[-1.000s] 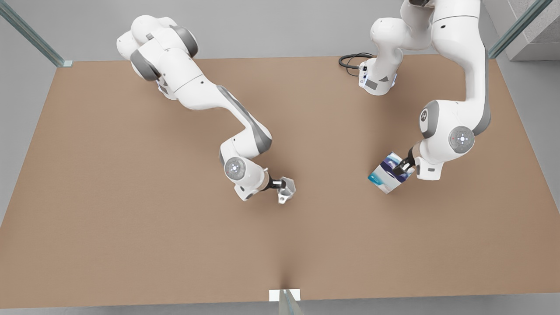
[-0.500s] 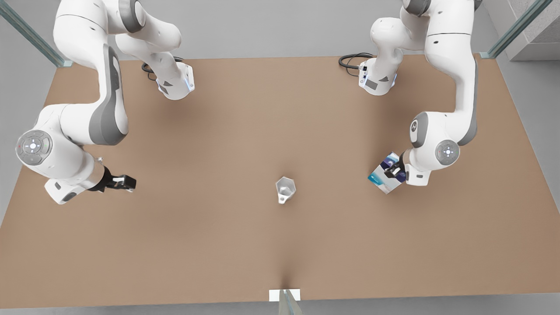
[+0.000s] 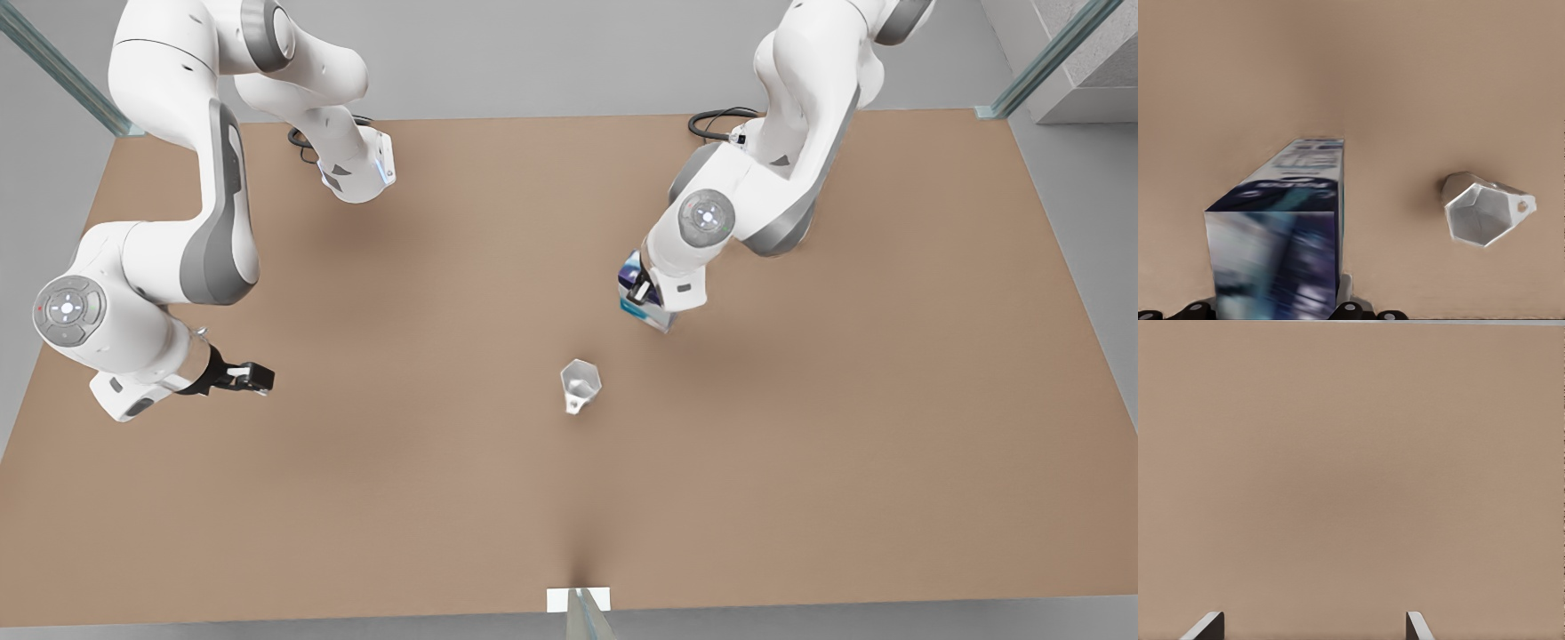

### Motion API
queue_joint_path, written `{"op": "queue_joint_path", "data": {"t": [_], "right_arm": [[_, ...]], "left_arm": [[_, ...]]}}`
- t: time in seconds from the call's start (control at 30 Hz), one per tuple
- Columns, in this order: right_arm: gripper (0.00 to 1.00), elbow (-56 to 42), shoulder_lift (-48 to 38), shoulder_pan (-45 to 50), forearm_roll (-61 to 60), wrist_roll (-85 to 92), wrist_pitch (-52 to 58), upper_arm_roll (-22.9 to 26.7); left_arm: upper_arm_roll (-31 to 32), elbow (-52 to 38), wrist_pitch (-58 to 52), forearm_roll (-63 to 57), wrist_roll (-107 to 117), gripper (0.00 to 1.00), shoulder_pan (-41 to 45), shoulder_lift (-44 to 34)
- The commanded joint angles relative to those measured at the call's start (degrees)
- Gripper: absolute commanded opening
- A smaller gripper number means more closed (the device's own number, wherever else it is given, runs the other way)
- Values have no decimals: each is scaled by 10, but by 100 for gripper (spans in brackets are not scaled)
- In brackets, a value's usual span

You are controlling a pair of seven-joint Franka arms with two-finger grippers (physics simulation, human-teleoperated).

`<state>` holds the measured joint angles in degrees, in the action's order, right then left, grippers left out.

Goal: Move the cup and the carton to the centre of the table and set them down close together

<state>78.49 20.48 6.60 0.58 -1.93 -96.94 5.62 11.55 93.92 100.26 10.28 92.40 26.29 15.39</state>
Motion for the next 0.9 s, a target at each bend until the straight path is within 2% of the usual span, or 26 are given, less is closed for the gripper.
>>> {"op": "queue_joint_path", "data": {"t": [0.0,0.33,0.37,0.43,0.47,0.83,0.87], "right_arm": [[100,1,1,0,0,0,0,0],[100,1,6,-4,13,1,-9,0],[100,1,6,-4,14,1,-9,0],[100,1,7,-4,15,1,-10,0],[100,1,8,-4,15,1,-10,0],[100,0,10,-1,15,1,-9,0],[100,0,10,-2,15,1,-9,0]], "left_arm": [[1,-8,0,19,7,65,10,7],[1,-23,89,17,4,71,32,83],[1,-23,89,16,1,81,32,83],[0,-23,89,15,0,88,32,88],[0,-23,90,13,0,100,32,90],[-6,-23,98,7,-6,100,32,85],[-50,-30,-28,6,-174,100,-6,24]]}}
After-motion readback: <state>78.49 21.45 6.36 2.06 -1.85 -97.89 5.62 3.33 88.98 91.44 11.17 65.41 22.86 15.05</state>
